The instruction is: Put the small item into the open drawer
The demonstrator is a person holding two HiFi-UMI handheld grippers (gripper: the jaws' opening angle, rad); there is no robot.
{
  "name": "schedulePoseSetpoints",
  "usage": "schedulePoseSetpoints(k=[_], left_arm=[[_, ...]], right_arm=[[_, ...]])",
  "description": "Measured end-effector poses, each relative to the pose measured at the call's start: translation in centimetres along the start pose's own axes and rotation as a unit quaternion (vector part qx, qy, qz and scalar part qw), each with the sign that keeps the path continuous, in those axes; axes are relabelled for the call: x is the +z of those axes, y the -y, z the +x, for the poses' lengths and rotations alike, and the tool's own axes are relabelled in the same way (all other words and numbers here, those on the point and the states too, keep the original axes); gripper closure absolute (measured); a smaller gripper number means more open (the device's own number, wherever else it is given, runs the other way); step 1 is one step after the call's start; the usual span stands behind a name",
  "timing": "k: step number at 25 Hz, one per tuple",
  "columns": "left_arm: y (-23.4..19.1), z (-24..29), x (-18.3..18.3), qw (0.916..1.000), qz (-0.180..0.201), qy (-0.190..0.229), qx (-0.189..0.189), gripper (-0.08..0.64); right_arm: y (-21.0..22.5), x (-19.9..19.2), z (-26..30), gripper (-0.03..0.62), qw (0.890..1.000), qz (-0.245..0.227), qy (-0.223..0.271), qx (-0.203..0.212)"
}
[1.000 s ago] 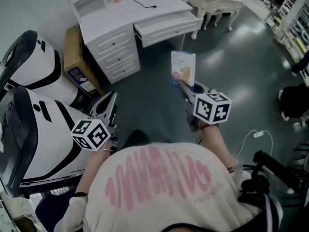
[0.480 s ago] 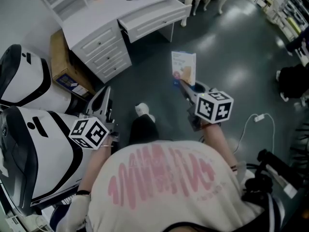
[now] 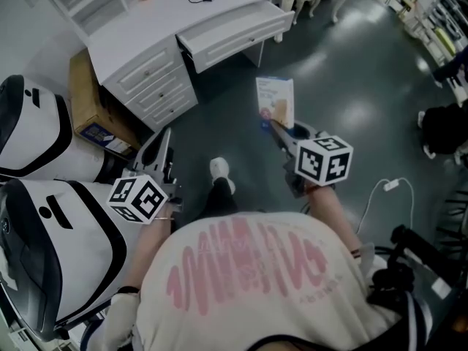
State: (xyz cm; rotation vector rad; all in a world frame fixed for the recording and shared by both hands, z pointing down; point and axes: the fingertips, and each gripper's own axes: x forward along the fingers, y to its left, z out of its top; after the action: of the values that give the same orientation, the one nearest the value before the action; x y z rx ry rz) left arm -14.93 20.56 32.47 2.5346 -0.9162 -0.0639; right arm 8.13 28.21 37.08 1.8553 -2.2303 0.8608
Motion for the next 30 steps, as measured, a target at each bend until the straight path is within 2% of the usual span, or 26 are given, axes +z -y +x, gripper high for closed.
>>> schedulePoseSetpoints(k=[5,13,21,30], left_arm=[[-2.8,4.6,1.6,0.9999,-0.005,-0.004,-0.010,0.531],[-7.6,13.5,8.0,0.9995,0.008,0.002,-0.031,0.531],[-12.5,22.5,12.7,0.9977,0.037,-0.032,-0.046,0.532],[-14.2,27.4,15.3,0.9969,0.029,-0.013,-0.072,0.531]], right_arm=[[1.7,2.9,4.0,0.505,1.000,0.003,0.002,-0.007],[3.7,10.3,11.1,0.505,1.000,-0.001,0.010,-0.019],[5.7,17.2,17.1,0.504,0.999,-0.022,0.012,-0.043],[6.8,21.4,22.2,0.503,0.999,-0.018,0.034,-0.033]])
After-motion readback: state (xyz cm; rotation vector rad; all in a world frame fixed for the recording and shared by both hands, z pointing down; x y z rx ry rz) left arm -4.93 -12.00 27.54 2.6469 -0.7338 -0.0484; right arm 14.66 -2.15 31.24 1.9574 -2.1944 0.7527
